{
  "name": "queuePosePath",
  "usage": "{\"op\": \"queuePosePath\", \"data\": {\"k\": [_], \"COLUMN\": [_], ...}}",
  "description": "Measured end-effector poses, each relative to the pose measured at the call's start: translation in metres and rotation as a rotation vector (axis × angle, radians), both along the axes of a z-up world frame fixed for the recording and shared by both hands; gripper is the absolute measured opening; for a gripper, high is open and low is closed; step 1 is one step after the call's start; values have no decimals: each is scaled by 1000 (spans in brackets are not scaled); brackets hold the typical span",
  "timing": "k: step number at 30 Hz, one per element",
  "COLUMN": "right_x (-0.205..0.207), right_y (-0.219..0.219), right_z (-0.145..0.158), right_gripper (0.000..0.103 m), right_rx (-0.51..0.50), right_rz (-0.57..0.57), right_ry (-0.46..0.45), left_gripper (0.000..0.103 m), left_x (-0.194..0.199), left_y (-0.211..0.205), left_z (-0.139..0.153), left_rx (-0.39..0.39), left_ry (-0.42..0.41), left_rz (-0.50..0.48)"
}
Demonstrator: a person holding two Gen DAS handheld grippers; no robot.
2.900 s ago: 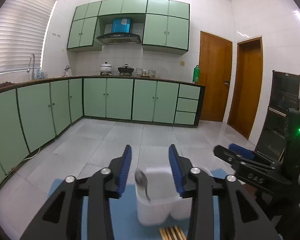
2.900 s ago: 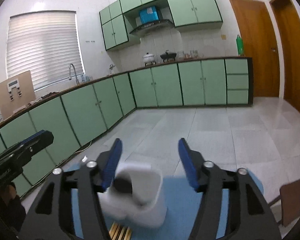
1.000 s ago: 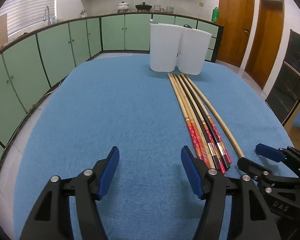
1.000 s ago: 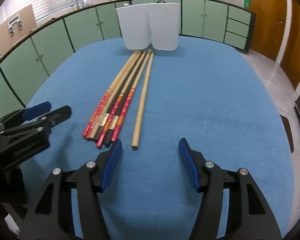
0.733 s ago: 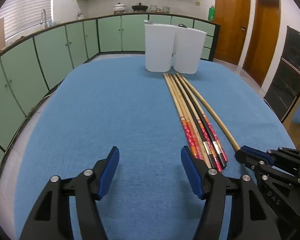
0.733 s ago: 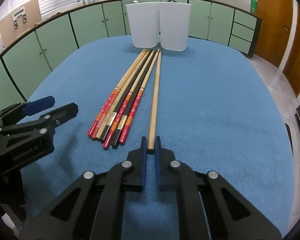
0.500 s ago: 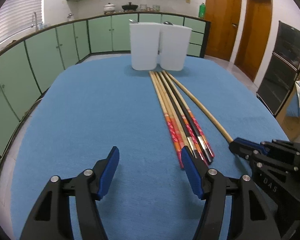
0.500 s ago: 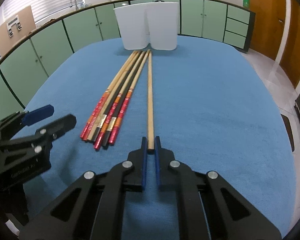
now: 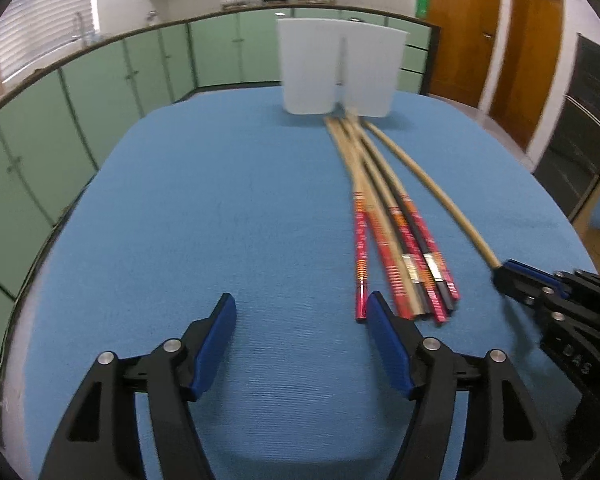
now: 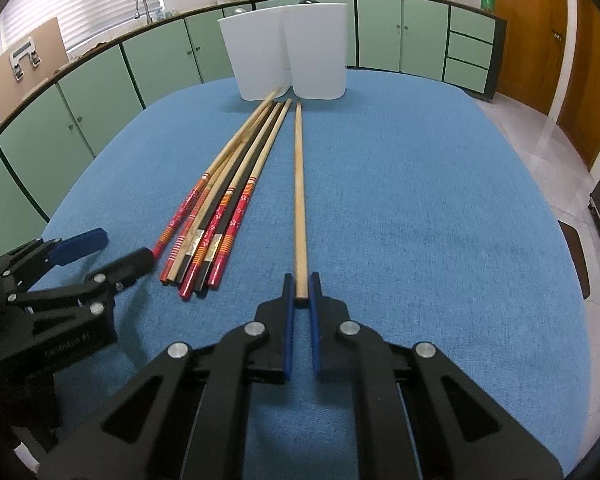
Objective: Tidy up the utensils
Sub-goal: 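Grasp a plain wooden chopstick with the right tool while the left grasps a red one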
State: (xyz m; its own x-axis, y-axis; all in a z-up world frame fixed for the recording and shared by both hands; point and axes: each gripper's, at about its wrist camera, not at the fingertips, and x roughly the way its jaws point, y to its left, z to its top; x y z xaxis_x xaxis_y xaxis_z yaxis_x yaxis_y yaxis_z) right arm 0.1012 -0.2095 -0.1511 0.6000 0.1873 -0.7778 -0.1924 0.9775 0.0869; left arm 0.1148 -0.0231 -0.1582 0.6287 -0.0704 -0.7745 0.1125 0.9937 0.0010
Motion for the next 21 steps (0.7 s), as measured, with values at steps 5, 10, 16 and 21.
{"op": "queuePosePath", "data": {"k": [5,10,16,21], "right_x": [-1,-1,-1,-1], "right_y": [-1,-1,2,0], "right_z": [0,-1,-1,-1], "right_gripper": [7,8,8,8], "right_rx": [2,3,-10,-2], "right_rz": [1,3,5,6], "right_ry": [-2,-2,-4,-3], "left_gripper": [67,67,51,26], "left_x": [0,1,2,0], "left_y": [2,-1,-5,-17], "left_z": [0,-2,-2,-1], "left_rx": [-2,11,4,-4], "left_ry": [3,9,4,1], "left_rz": [-3,-21,-48,-82]}}
